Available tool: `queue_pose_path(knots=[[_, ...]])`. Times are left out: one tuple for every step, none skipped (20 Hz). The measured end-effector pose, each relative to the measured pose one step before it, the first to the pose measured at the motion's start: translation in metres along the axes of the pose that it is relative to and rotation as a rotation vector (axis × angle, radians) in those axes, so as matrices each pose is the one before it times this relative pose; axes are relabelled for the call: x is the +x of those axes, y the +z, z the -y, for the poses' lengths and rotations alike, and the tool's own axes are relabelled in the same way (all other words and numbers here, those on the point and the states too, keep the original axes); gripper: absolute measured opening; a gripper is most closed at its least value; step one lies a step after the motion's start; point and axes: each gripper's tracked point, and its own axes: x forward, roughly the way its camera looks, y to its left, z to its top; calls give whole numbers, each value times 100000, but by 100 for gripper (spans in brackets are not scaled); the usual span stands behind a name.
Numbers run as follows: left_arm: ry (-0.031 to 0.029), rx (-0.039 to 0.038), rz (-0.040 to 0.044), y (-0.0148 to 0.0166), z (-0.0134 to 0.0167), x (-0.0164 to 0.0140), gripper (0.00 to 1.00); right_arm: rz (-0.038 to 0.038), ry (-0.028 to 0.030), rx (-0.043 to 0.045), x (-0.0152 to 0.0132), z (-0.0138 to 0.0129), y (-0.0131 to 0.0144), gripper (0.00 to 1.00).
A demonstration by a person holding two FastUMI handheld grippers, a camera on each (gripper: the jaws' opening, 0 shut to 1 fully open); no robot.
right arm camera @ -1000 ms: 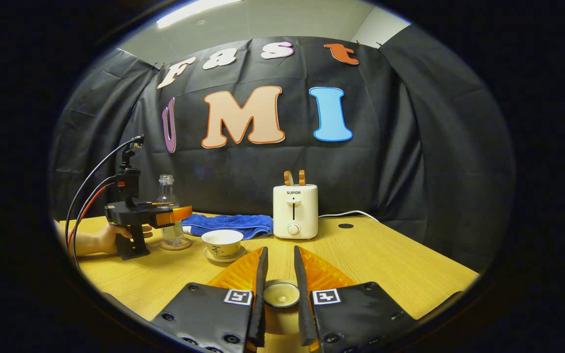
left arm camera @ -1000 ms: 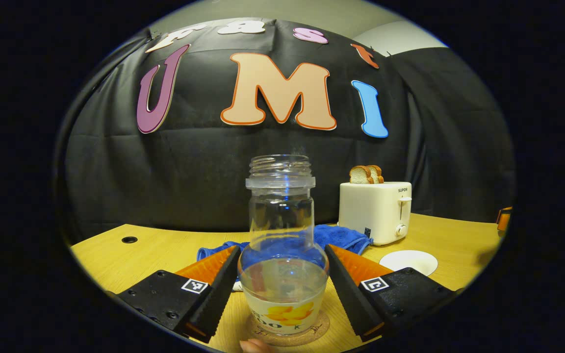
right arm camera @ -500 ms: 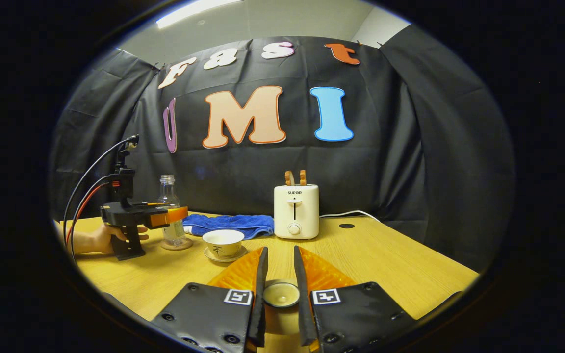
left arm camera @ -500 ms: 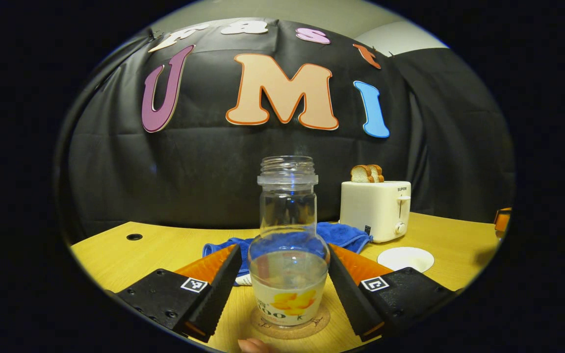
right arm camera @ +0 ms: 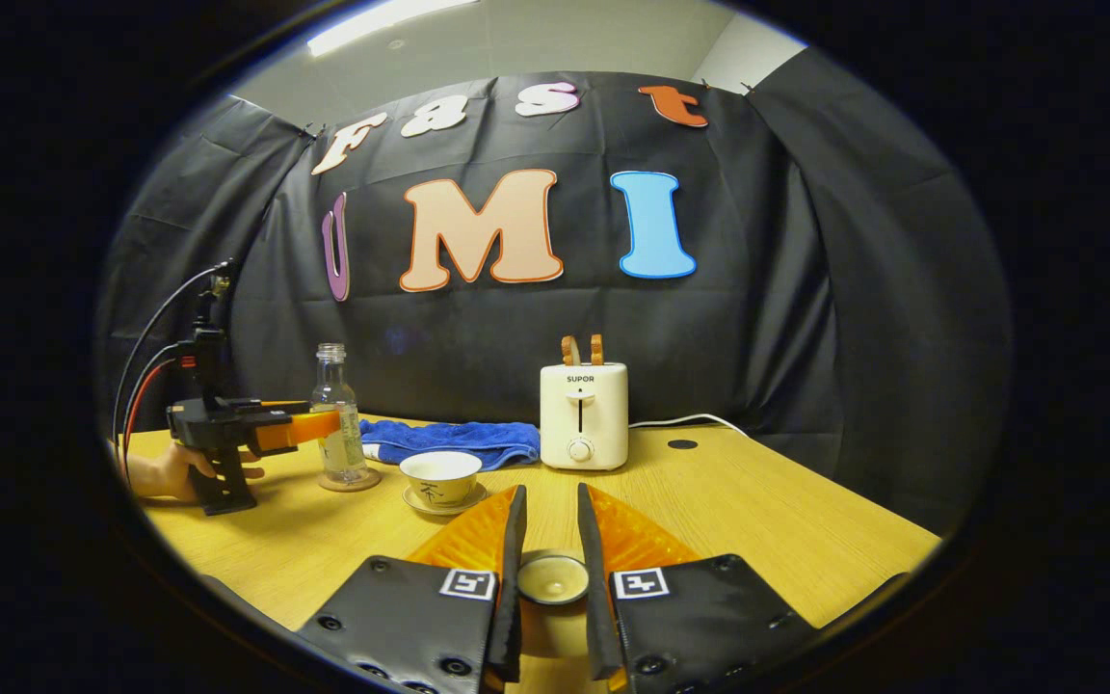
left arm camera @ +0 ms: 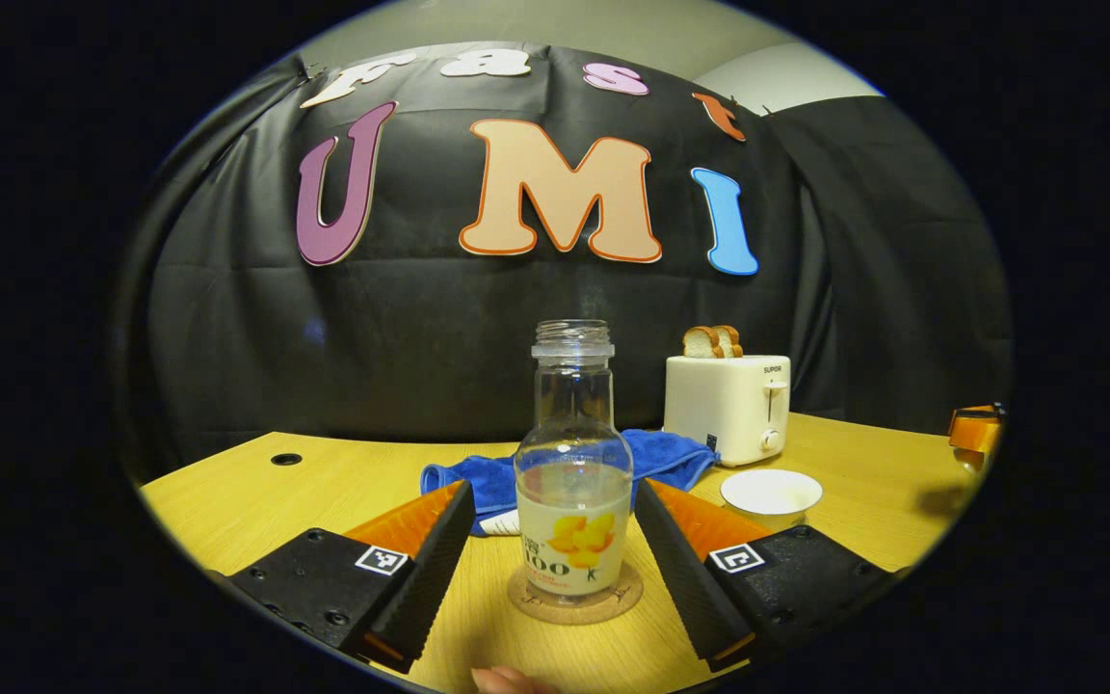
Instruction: Open the teacup lid with one hand, grasp the water bottle and pour water into the teacup with the other hand; after pouring, place the water bottle on the coaster and then close the teacup lid.
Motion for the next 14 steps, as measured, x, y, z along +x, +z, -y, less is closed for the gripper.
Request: queue_pose_path(knots=[[-295,-88,-270,-60,82,-252,97,26,1,-15,0,-4,-31,29],[365,76,196,88,-39,-443,96,-27,-5,32,4,-9,18,29],[102,92,240,-8,7,-213,97,47,7,-51,-17,-5,-40,30],[724,-106,21,11,-64,-399,97,-8,3,18,15,4,55,30],[1146,288,171,23,-153,-376,97,-11,282,14,-32,-63,-33,30],[1674,-98,-320,-86,-121,-482,97,-109,637,22,4,-163,-10,29],[2168,321,-156,40,-227,-569,99,34,511,-42,-103,-106,-52,29],[1096,-91,553,43,-99,-538,97,-16,42,-4,-130,39,0,29],[1345,211,-389,-6,-71,-373,97,2,17,8,-34,-4,54,29],[1895,4,438,22,-285,-347,96,-16,-135,-50,22,0,17,29],[810,82,-357,3,-20,-302,97,-121,-76,88,57,13,-93,29],[811,68,789,69,-32,-403,97,268,437,94,15,-197,70,29],[666,-15,-189,11,-72,-41,97,104,813,28,139,-317,51,30],[1112,265,162,5,-169,-158,97,-267,1397,84,229,-452,-43,30]])
